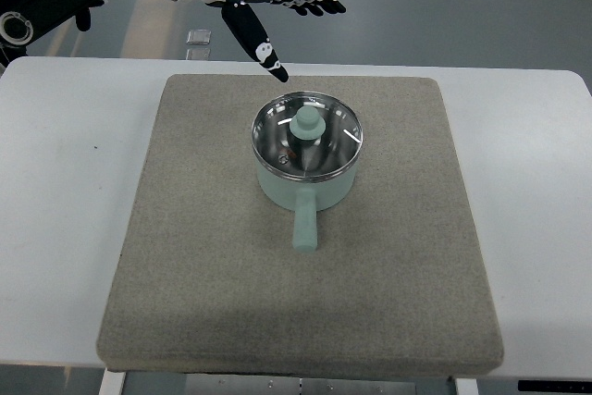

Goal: Place lid left of pot with left hand
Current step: 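Lower the left hand toward the glass lid's rim, then position the left hand fingers around the lid's green knob, then close the left hand fingers to grasp the green knob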

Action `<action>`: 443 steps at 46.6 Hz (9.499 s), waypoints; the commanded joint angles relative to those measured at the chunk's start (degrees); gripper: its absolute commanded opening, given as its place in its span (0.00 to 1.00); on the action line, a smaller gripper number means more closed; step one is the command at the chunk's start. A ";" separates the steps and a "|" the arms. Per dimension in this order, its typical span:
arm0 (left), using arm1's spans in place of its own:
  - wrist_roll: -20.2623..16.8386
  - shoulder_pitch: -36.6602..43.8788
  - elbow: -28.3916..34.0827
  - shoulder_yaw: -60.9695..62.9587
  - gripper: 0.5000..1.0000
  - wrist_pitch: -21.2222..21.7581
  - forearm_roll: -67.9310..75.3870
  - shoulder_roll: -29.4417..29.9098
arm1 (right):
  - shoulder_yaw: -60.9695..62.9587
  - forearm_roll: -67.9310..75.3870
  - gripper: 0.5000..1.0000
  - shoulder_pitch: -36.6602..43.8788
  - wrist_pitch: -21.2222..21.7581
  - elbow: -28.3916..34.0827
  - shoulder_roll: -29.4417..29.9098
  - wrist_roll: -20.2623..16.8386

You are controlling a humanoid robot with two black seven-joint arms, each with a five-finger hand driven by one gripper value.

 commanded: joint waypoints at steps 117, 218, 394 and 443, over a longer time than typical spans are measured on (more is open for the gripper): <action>-5.21 -3.31 -7.77 5.70 1.00 0.00 21.70 -2.02 | 0.00 0.00 0.84 0.00 0.00 0.09 0.00 0.00; -5.29 -1.82 -5.49 4.82 0.99 0.00 27.50 -5.53 | 0.00 0.00 0.84 0.00 0.00 0.00 0.00 0.00; -12.41 -0.50 -5.22 3.41 0.64 2.13 37.43 -5.80 | 0.00 0.00 0.84 0.00 0.00 0.00 0.00 0.00; -12.15 0.03 -5.14 3.32 0.09 3.71 37.87 -5.97 | 0.00 0.00 0.84 0.00 0.00 0.00 0.00 0.00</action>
